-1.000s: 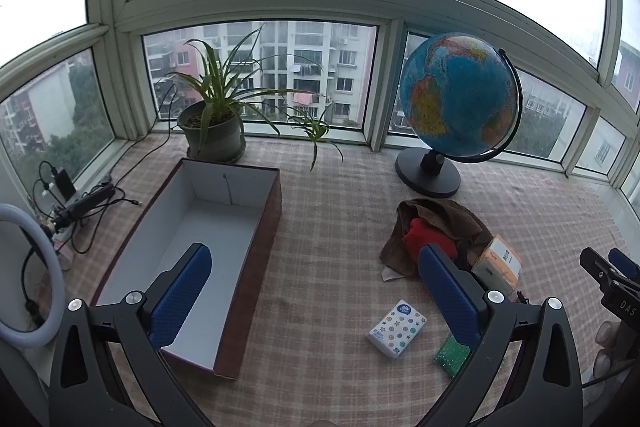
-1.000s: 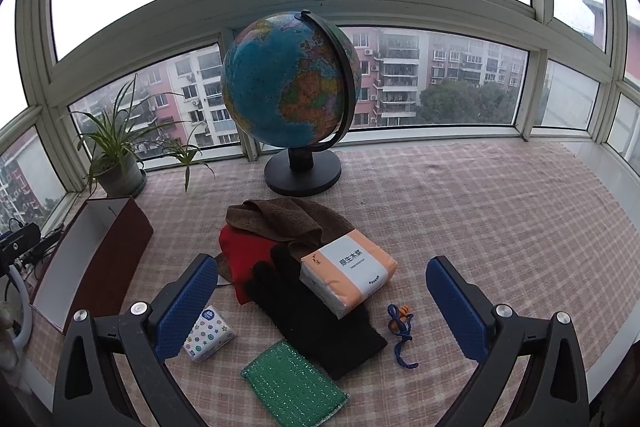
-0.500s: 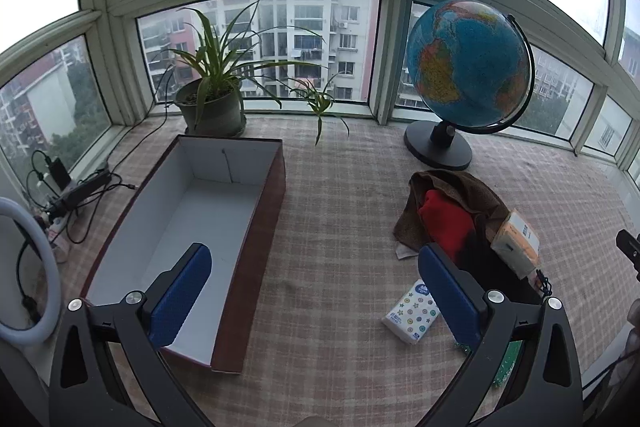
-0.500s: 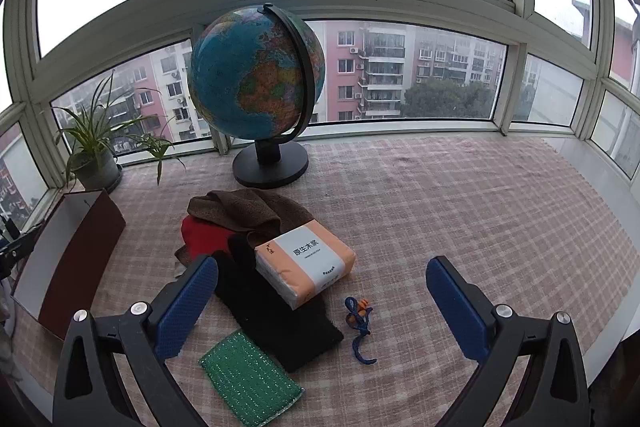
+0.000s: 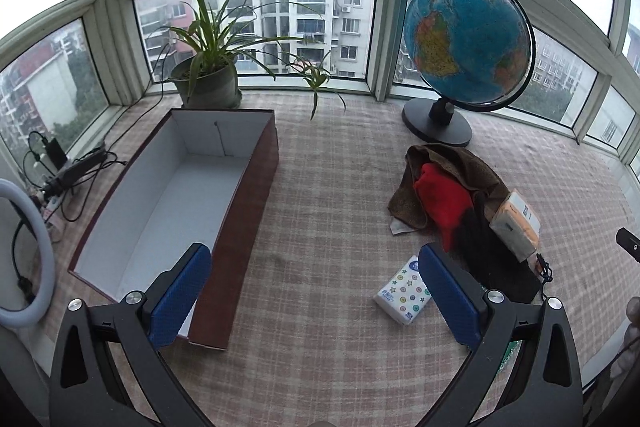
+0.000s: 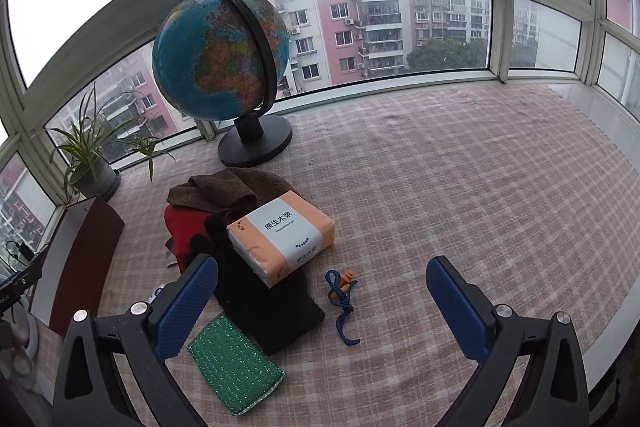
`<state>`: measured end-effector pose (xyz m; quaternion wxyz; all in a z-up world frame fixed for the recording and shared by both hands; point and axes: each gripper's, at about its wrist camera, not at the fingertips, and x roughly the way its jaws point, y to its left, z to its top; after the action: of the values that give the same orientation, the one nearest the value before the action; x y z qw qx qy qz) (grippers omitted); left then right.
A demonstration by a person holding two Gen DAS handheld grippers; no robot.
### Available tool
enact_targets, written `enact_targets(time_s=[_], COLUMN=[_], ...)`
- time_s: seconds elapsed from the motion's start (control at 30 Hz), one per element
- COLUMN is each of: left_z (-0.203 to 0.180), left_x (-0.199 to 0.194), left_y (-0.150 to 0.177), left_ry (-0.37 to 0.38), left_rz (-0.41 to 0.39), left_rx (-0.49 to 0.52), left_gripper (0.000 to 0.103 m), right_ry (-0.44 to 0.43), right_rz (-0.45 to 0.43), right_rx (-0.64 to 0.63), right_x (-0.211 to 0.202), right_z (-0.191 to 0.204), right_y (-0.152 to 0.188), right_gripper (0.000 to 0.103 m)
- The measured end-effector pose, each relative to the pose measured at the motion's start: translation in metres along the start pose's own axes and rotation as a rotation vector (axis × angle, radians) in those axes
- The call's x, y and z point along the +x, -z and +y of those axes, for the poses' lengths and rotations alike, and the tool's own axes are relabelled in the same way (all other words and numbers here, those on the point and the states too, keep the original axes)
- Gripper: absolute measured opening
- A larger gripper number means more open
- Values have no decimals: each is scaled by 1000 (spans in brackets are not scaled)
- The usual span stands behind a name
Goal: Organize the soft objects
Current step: 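Move the left gripper to the orange-and-white tissue pack and close on it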
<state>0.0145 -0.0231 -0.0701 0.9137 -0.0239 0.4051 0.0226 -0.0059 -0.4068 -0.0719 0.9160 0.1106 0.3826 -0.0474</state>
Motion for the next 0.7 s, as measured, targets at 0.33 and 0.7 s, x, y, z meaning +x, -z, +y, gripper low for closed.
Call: enact_targets(time_s=[0.33, 0.7], left_z=[-27, -77], left_x=[7, 11], left_y=[26, 40], left_ry=[5, 57], left_rz=[72, 83], left_rx=[-9, -17], left_gripper=[103, 102], right_ry=[-69, -138], right_rz=[83, 136], right_rx=[-10, -62], right_x=[24, 46], right_z=[-23, -44], right_y=[2, -14], right_gripper=[103, 103])
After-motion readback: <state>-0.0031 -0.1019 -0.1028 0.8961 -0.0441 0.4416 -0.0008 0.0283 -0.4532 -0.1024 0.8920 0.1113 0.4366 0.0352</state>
